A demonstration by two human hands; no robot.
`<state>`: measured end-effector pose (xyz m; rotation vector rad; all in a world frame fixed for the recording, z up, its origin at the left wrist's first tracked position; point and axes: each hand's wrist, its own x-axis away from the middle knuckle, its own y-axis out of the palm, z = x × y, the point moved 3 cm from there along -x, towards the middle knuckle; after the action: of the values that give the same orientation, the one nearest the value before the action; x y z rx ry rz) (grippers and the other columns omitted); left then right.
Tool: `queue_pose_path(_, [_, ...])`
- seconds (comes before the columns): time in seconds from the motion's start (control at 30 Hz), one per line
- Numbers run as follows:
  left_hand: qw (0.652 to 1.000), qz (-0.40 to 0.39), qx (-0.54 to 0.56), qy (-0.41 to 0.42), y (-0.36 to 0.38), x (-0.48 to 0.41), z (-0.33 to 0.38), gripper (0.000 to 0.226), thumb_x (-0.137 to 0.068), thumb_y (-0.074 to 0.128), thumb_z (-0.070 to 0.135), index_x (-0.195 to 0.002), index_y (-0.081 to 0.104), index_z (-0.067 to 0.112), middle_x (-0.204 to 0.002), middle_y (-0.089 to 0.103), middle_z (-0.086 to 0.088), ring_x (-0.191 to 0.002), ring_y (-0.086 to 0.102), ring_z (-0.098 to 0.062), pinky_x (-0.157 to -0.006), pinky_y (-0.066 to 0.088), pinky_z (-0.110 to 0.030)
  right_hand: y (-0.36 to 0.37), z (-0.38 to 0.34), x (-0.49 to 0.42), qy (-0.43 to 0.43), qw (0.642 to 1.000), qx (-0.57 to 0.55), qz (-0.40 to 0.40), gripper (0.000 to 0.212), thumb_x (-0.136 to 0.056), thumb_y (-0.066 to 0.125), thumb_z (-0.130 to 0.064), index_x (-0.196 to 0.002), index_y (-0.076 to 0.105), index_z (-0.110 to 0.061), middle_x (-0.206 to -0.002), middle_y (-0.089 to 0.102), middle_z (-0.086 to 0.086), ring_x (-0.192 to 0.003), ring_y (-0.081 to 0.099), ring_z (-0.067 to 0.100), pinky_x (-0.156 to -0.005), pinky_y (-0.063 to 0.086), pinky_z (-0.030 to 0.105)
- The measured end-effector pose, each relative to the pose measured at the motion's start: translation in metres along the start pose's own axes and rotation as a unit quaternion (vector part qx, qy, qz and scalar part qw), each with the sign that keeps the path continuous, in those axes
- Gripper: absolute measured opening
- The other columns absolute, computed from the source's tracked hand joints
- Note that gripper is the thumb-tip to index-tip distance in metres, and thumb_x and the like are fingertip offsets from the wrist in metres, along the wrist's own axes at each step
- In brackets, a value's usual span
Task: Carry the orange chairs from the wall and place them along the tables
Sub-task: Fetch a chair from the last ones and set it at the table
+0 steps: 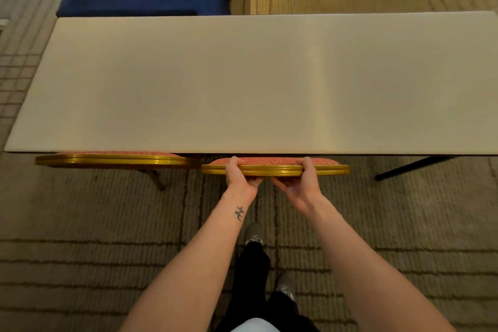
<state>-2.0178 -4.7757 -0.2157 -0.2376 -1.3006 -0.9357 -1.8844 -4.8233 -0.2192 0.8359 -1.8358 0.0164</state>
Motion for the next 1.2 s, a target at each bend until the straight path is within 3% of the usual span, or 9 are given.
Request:
queue_pose_path(0.13, [0.999,-0.013,-0.028,-0.027,-0.006,0.007,0.001,0.039,-0.097,0.055,0.035,-0.127,0.056,0.01,-0.124,0.064,-0.023,-0.113,0.062,-0.039,-0.091,0.054,-0.054,-0.006,-0.001,0.012,0.001,0.996,0.087,-0.007,0.047,-0.096,0.054,-0.052,-0.123,0.062,-0.014,-0.106,0.07,0.014,-0.1,0.068,0.027,-0.081,0.056,0.042])
queue_pose_path(0.23, [0.995,-0.037,-0.072,-0.05,-0.011,0.014,-0.001,0.046,-0.097,0.057,0.044,-0.132,0.055,0.014,-0.122,0.063,-0.02,-0.12,0.059,-0.036,-0.099,0.048,-0.053,-0.011,-0.004,0.018,-0.018,0.992,0.122,-0.019,0.054,-0.095,0.051,-0.061,-0.121,0.066,-0.017,-0.105,0.073,0.01,-0.097,0.069,0.026,-0.082,0.055,0.041])
queue_pose_path(0.33, [0.988,-0.068,-0.125,-0.059,-0.014,0.026,-0.01,0.062,-0.097,0.055,0.057,-0.142,0.048,0.014,-0.139,0.055,-0.02,-0.131,0.053,-0.034,-0.111,0.042,-0.051,-0.025,0.0,0.027,-0.046,0.988,0.148,0.001,0.055,-0.098,0.046,-0.061,-0.122,0.067,-0.016,-0.106,0.075,0.012,-0.099,0.07,0.027,-0.084,0.056,0.042])
queue_pose_path(0.5, [0.959,-0.118,-0.255,-0.046,-0.012,0.061,-0.04,0.069,-0.101,0.045,0.058,-0.152,0.038,0.012,-0.148,0.053,-0.016,-0.138,0.049,-0.03,-0.114,0.039,-0.048,-0.038,-0.004,0.055,-0.092,0.983,0.159,0.013,0.047,-0.105,0.042,-0.044,-0.128,0.063,-0.009,-0.113,0.074,0.013,-0.104,0.071,0.027,-0.091,0.057,0.042])
queue_pose_path(0.67, [0.935,-0.18,-0.301,-0.051,0.005,0.105,-0.076,0.06,-0.105,0.042,0.049,-0.152,0.04,0.011,-0.146,0.055,-0.015,-0.135,0.052,-0.03,-0.115,0.04,-0.049,-0.071,-0.035,0.096,-0.148,0.986,0.072,0.04,0.039,-0.104,0.045,-0.031,-0.128,0.061,-0.004,-0.112,0.074,0.013,-0.101,0.073,0.025,-0.084,0.058,0.037])
queue_pose_path(0.9, [0.918,-0.245,-0.312,-0.019,0.033,0.166,-0.142,0.056,-0.105,0.044,0.046,-0.149,0.044,0.012,-0.134,0.066,-0.011,-0.124,0.061,-0.028,-0.11,0.045,-0.048,-0.155,-0.07,0.167,-0.214,0.976,0.032,0.026,0.032,-0.103,0.051,-0.026,-0.127,0.061,-0.009,-0.117,0.072,0.012,-0.103,0.073,0.023,-0.095,0.057,0.042])
queue_pose_path(1.2, [0.849,-0.369,-0.37,-0.082,0.049,0.262,-0.343,0.049,-0.106,0.044,0.04,-0.144,0.048,0.01,-0.125,0.071,-0.013,-0.121,0.065,-0.028,-0.109,0.047,-0.046,-0.344,-0.116,0.272,-0.304,0.943,-0.11,0.072,0.029,-0.103,0.049,-0.022,-0.122,0.061,-0.005,-0.114,0.073,0.016,-0.104,0.073,0.027,-0.089,0.056,0.04])
